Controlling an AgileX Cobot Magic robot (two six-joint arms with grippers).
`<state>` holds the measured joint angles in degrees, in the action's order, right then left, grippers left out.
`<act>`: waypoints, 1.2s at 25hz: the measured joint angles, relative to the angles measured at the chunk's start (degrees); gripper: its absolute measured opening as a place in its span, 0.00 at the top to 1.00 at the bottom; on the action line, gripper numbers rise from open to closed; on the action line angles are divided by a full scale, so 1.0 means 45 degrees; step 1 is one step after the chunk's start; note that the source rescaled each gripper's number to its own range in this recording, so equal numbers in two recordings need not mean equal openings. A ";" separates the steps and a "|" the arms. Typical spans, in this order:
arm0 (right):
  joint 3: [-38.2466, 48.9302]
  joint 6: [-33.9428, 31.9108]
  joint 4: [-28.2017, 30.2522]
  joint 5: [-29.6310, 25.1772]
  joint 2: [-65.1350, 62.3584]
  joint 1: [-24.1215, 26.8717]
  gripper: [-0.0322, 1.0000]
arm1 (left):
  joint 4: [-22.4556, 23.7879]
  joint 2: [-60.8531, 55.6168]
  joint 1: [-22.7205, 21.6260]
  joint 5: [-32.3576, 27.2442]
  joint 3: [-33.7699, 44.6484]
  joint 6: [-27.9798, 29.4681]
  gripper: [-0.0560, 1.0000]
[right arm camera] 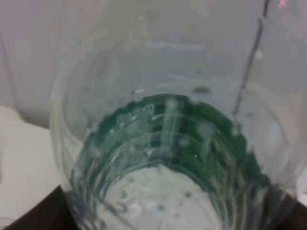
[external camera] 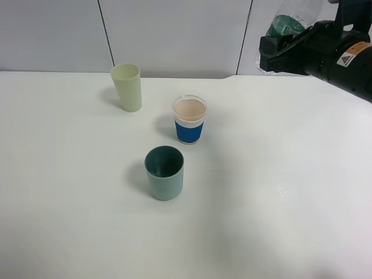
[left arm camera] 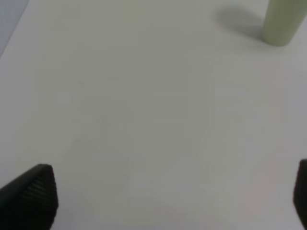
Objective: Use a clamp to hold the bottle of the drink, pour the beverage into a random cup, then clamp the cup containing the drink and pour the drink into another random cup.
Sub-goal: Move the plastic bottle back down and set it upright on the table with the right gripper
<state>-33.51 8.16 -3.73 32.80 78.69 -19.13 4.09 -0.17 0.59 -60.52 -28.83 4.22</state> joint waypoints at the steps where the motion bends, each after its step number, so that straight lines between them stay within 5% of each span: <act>1: 0.0148 0.0415 -0.0502 0.0281 0.0145 0.0000 0.95 | 0.0000 0.0000 0.0000 0.0000 0.0000 0.0000 0.00; 7: 0.0244 0.1362 -0.2883 0.1851 0.1805 0.0024 0.95 | 0.0000 0.0000 0.0000 0.0000 0.0000 0.0000 0.00; 16: 0.0247 0.1022 -0.3130 0.5047 0.5582 0.0024 0.95 | 0.0000 0.0000 0.0000 0.0000 0.0000 0.0000 0.00; 30: 0.0259 -0.0462 -0.3106 0.5699 0.8219 0.0024 0.95 | 0.0000 0.0000 0.0000 0.0000 0.0000 0.0000 0.00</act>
<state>-32.34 6.08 -17.71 58.44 115.67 -19.02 4.09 -0.17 0.59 -60.52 -28.83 4.22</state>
